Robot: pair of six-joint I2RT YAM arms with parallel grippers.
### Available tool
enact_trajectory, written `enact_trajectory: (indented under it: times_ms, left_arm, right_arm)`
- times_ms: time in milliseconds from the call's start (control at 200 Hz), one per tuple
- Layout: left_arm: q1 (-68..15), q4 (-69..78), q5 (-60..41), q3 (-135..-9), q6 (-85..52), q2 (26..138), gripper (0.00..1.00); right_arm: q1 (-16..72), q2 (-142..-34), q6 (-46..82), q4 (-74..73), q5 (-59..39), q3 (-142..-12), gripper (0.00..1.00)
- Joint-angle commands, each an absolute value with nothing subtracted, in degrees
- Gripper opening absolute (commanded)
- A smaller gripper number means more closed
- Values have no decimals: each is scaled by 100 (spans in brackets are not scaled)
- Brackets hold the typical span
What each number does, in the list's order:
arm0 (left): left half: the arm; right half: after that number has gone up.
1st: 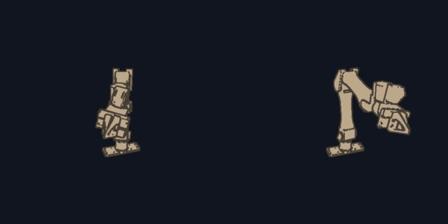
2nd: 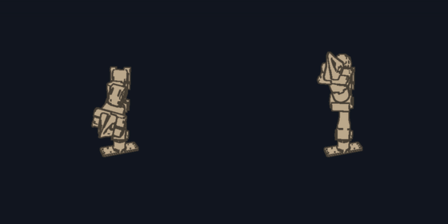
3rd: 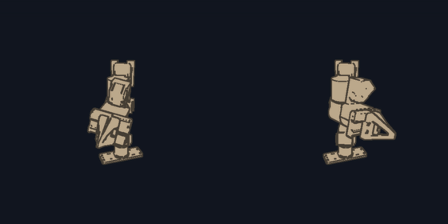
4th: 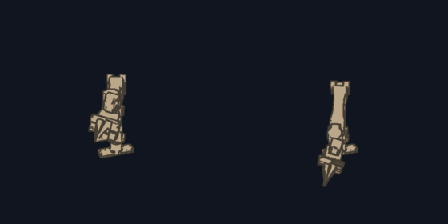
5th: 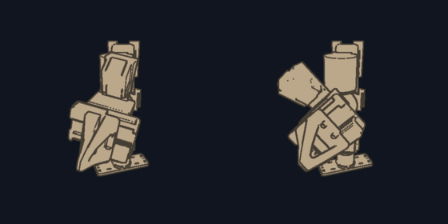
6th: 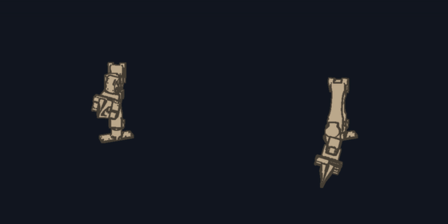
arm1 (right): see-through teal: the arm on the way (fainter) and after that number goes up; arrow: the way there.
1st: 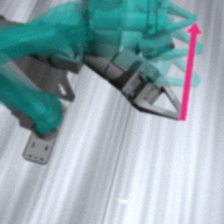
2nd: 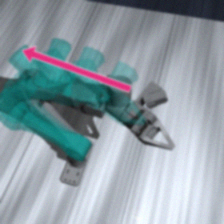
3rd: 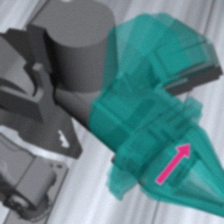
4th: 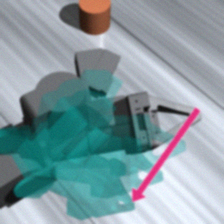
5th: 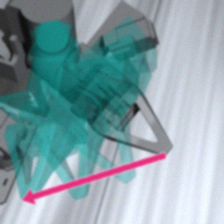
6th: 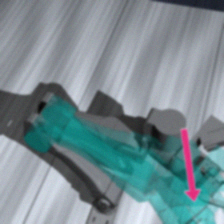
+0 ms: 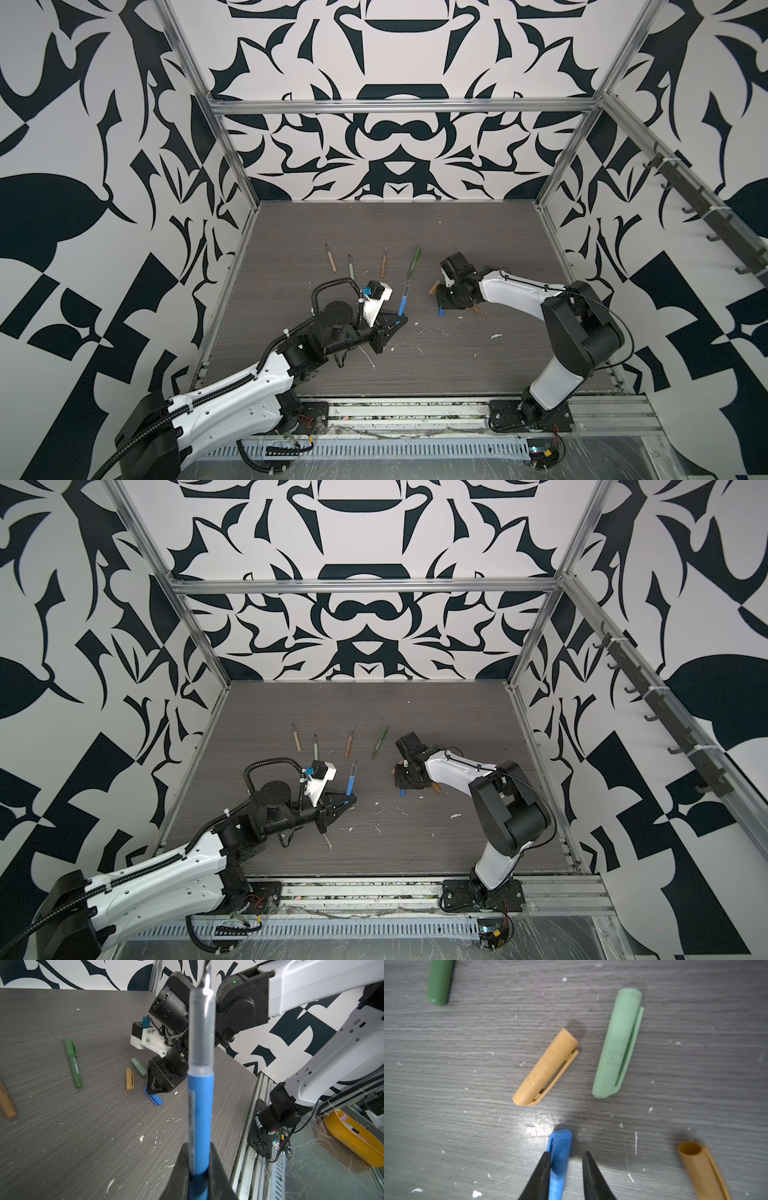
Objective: Insert the pens into the pen caps
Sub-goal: 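Close the right gripper on the blue cap lying on the table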
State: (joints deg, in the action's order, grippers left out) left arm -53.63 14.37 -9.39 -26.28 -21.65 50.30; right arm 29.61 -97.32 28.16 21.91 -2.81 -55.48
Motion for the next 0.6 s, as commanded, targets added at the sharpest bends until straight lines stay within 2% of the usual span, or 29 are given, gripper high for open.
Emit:
enact_trajectory:
  times_ms: [0,445,595]
  left_arm:
    - [-5353,1634,-1038,-2566,-2197,5022,8]
    - [-5354,1637,-1053,-2523,-2173,5010,8]
    - [-5353,1626,-1043,-2511,-2175,5001,8]
  right_arm:
    - [2953,-9721,2874,2142,-360,-5657,29]
    - [2959,-10150,2874,2094,-325,-5730,25]
    - [3018,-10140,2909,2083,-270,-5722,18]
